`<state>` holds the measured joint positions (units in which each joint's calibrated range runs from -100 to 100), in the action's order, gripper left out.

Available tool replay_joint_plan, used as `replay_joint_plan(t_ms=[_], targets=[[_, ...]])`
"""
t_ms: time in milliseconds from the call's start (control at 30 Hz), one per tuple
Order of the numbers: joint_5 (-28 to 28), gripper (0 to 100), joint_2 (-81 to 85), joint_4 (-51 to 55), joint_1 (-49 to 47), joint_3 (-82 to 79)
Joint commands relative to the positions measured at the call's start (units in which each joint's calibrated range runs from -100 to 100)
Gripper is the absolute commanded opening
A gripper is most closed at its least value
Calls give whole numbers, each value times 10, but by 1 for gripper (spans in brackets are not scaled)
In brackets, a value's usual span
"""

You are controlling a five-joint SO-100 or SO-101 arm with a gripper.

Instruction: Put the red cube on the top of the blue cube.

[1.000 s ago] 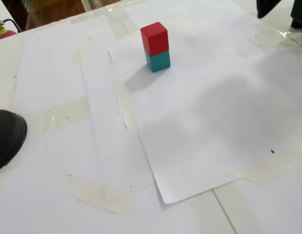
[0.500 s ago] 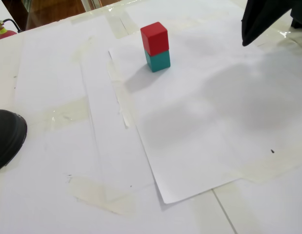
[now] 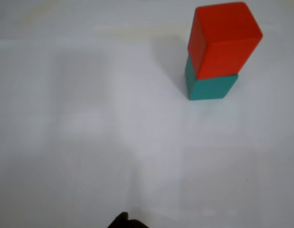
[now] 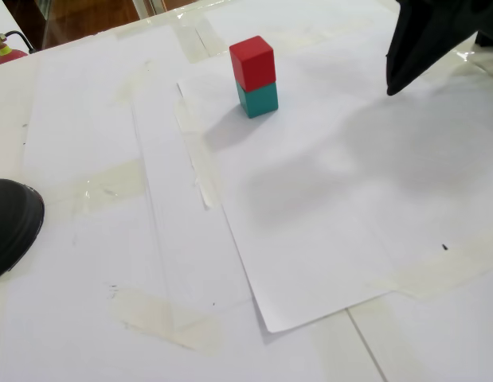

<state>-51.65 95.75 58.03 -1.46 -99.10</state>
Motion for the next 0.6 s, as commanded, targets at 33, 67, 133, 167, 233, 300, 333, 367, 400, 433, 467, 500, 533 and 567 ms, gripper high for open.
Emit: replay_joint_plan(t_ms=[33,67,133,167,233,300,333,367,400,433,467,500,533,567], targets=[[3,0,9,-8,5,-7],[3,0,9,-8,5,-7],[3,0,9,-8,6,-7],[3,0,9,-8,6,-7],[3,0,10,-8,4,-7],[3,0,11,-8,2,-7],[3,0,12,-9,0,-7],[3,0,12,-10,-1,-7],[3,0,12,-9,-1,-7],[3,0,12,-8,0,-7],[3,0,12,-8,2,-7],[3,0,12,-8,3,-7],[3,0,11,-6,4,-7],[3,0,11,-3,6,-7]])
